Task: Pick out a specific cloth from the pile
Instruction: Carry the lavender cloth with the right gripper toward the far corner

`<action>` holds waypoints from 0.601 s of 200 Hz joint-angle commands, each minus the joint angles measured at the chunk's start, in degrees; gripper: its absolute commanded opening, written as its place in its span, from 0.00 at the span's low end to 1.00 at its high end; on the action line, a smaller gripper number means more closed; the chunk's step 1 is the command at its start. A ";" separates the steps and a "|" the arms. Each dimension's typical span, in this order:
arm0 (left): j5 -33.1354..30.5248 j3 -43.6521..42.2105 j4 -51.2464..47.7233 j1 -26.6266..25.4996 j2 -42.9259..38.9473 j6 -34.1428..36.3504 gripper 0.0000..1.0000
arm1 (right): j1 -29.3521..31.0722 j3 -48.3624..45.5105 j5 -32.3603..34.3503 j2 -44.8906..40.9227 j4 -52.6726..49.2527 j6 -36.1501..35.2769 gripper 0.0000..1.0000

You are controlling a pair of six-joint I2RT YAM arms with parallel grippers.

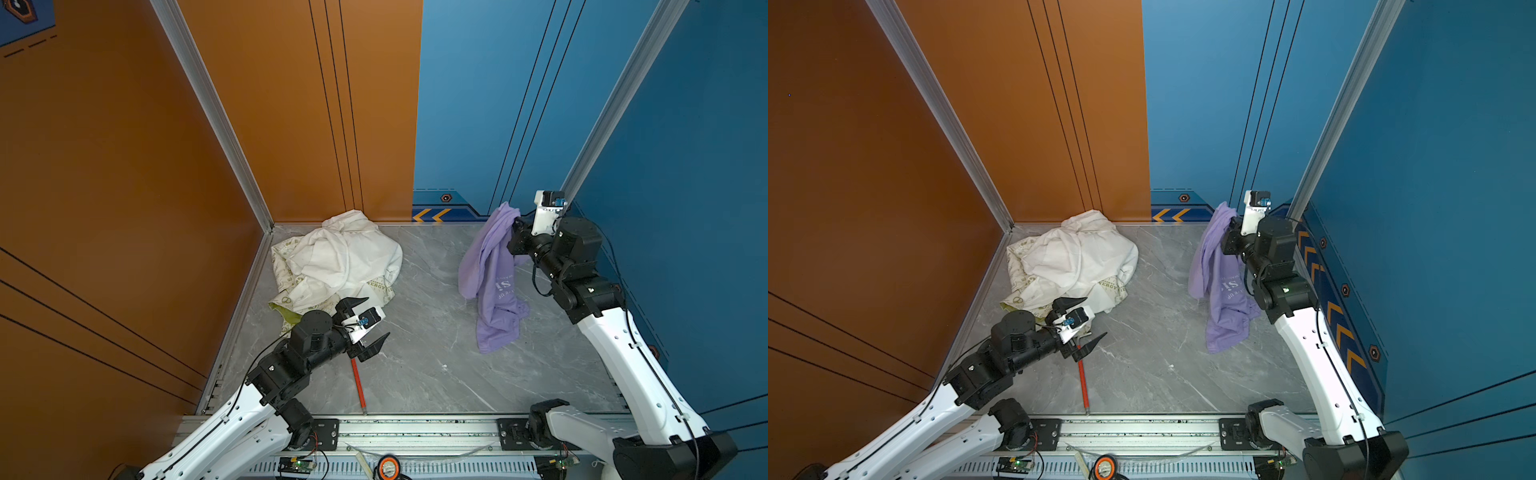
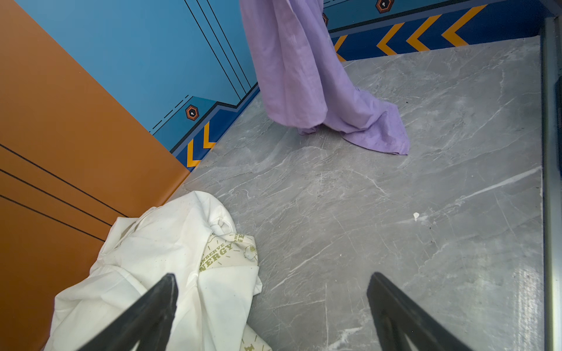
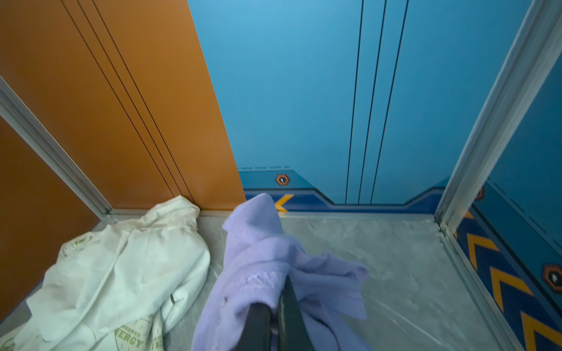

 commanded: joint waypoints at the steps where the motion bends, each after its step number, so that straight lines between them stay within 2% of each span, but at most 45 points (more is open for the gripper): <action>1: -0.56 -1.41 0.99 0.66 -0.47 -1.15 0.98 | -1.37 -4.08 2.45 -2.63 -9.51 2.41 0.00; 38: 0.22 -2.35 4.83 0.65 1.02 -1.83 0.98 | -4.66 -9.72 3.23 -0.94 -11.22 3.15 0.00; 68: 0.95 -2.41 7.11 0.78 3.18 -2.47 0.98 | -6.60 -3.81 3.45 9.56 -7.38 1.59 0.00; 92: 1.32 -1.88 8.18 0.74 4.98 -2.60 0.98 | -8.05 10.91 2.06 23.61 -5.99 1.52 0.00; 120: 1.22 -0.93 8.36 0.68 6.01 -2.98 0.98 | -9.55 39.78 -1.81 40.57 -9.03 3.62 0.00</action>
